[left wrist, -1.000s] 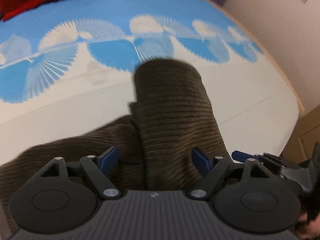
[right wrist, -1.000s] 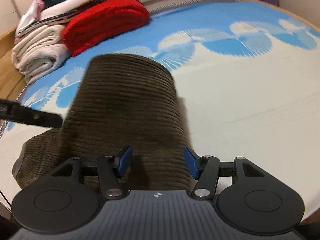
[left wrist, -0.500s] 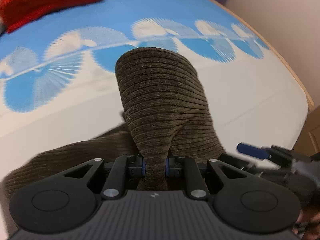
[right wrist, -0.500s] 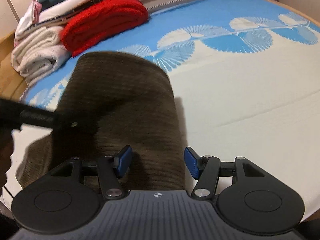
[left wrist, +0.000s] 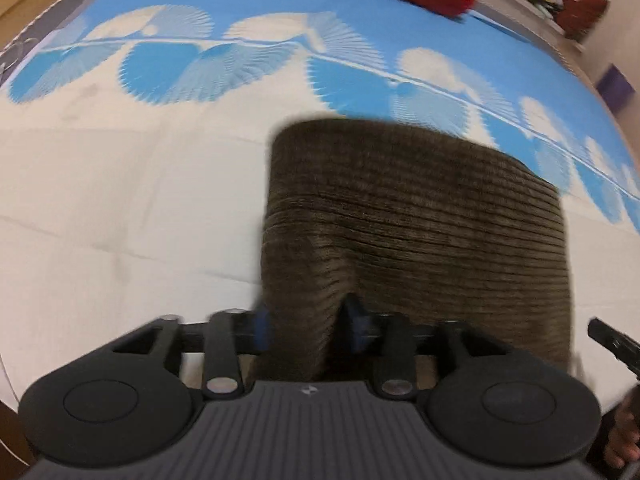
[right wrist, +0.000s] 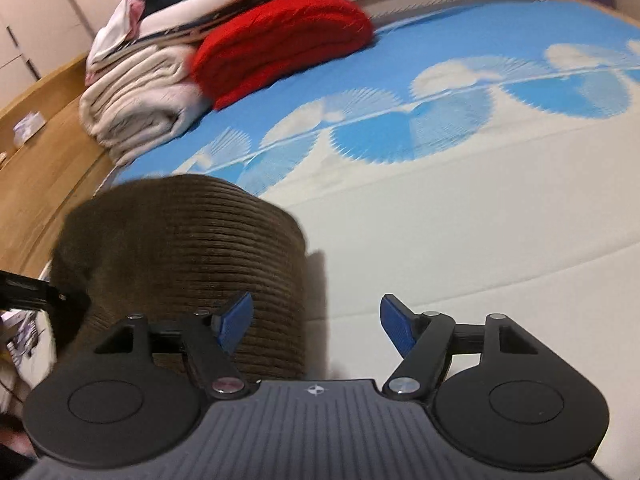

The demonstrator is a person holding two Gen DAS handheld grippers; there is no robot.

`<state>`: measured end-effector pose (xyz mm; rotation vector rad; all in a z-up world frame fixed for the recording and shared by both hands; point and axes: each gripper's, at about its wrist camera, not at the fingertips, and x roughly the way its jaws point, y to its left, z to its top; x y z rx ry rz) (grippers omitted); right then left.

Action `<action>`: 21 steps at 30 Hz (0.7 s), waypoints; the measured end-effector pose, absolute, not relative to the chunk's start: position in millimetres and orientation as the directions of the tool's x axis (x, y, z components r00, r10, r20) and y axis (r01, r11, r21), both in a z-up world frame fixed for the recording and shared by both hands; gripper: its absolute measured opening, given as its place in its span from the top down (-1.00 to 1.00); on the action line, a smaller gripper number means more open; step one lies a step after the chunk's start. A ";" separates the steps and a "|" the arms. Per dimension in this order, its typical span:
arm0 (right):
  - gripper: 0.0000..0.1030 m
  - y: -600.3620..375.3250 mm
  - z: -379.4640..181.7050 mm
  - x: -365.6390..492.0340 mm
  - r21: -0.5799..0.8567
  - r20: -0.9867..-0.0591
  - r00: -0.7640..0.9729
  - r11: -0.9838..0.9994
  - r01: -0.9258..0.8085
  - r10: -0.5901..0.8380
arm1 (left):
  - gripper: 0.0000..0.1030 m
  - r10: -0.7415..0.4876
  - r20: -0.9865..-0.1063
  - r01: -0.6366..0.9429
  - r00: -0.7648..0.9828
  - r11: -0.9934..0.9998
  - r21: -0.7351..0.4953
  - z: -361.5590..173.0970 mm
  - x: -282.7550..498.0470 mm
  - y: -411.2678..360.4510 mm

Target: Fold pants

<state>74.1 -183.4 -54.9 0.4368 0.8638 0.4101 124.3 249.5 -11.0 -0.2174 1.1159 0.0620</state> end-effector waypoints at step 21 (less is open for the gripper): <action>-0.01 -136.9 -91.6 135.3 0.698 -0.629 0.386 0.709 -0.103 0.675 | -0.22 -0.326 -0.860 -0.226 0.394 0.872 -0.434 -68.9 163.1 256.6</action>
